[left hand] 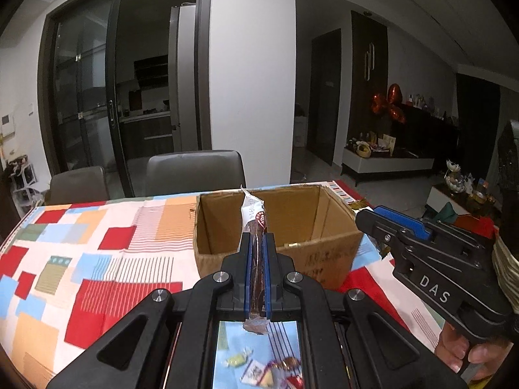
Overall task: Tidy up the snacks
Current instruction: 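Lift both snacks over the cardboard box and open both tools to drop them, then move both tools back from the box toward the candies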
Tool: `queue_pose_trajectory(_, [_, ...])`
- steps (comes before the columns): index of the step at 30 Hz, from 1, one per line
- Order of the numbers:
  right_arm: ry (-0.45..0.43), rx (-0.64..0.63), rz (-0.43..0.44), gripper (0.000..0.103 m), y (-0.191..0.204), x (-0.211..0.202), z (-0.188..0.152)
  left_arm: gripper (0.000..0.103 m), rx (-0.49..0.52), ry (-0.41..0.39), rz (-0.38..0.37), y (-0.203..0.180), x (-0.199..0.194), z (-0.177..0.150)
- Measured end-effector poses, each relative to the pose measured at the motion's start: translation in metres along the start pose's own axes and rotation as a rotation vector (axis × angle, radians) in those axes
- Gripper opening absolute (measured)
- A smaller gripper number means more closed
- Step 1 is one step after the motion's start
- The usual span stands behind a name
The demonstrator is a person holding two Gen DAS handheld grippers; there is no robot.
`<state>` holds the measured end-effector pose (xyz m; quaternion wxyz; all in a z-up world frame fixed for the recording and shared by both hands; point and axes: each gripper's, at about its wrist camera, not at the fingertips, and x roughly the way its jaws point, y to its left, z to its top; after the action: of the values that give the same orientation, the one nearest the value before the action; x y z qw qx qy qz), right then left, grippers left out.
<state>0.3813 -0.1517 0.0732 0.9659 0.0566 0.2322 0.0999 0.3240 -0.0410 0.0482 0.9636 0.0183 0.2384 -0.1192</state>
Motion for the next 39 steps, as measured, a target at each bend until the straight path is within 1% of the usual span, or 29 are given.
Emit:
queue_pose_trajectory(4, [0.039,0.013,-0.001,0.02,-0.01,0.022,0.011,0.008,0.004,0.021,-0.013,0.005,0.018,0.011])
queue_pose_trajectory(13, [0.1,-0.007,-0.031,0.02,-0.021,0.066,0.037,0.008,-0.012,0.091,-0.06,0.015,0.071,0.042])
queue_pose_trajectory(17, [0.133,-0.015,-0.038,0.02,-0.024,0.082,0.047,0.008,-0.005,0.118,-0.055,0.017,0.091,0.054])
queue_pose_trajectory(18, [0.142,-0.012,-0.041,0.02,-0.025,0.086,0.049,0.01,-0.012,0.124,-0.049,0.017,0.096,0.057])
queue_pose_trajectory(19, [0.149,-0.008,-0.039,0.021,-0.027,0.088,0.049,0.014,-0.015,0.13,-0.048,0.018,0.1,0.059])
queue_pose_trajectory(20, [0.171,-0.005,-0.035,0.028,-0.029,0.093,0.05,0.026,-0.015,0.137,-0.042,0.018,0.104,0.062])
queue_pose_trajectory(21, [0.194,0.002,-0.043,0.034,-0.032,0.097,0.051,0.033,-0.015,0.133,-0.028,0.019,0.104,0.063])
queue_pose_trajectory(22, [0.195,0.008,-0.046,0.041,-0.034,0.097,0.051,0.035,-0.01,0.126,-0.011,0.018,0.103,0.063])
queue_pose_trajectory(23, [0.196,0.012,-0.05,0.041,-0.035,0.097,0.051,0.037,-0.006,0.126,-0.008,0.018,0.103,0.064])
queue_pose_trajectory(25, [0.195,0.012,-0.056,0.041,-0.039,0.093,0.049,0.044,-0.01,0.135,-0.011,0.018,0.097,0.06])
queue_pose_trajectory(26, [0.194,0.016,-0.059,0.045,-0.04,0.089,0.048,0.047,-0.012,0.134,-0.009,0.018,0.093,0.058])
queue_pose_trajectory(28, [0.189,0.028,-0.06,0.051,-0.043,0.083,0.046,0.047,0.001,0.131,-0.007,0.017,0.086,0.053])
queue_pose_trajectory(30, [0.181,0.03,-0.061,0.051,-0.043,0.072,0.042,0.054,0.006,0.125,0.004,0.014,0.076,0.049])
queue_pose_trajectory(31, [0.176,0.029,-0.061,0.051,-0.043,0.067,0.041,0.055,0.005,0.119,0.006,0.012,0.069,0.046])
queue_pose_trajectory(34, [0.159,0.022,-0.056,0.051,-0.042,0.051,0.036,0.055,0.011,0.105,0.015,0.008,0.055,0.041])
queue_pose_trajectory(39, [0.115,0.001,-0.061,0.051,-0.036,0.016,0.024,0.055,0.016,0.071,-0.01,-0.001,0.024,0.031])
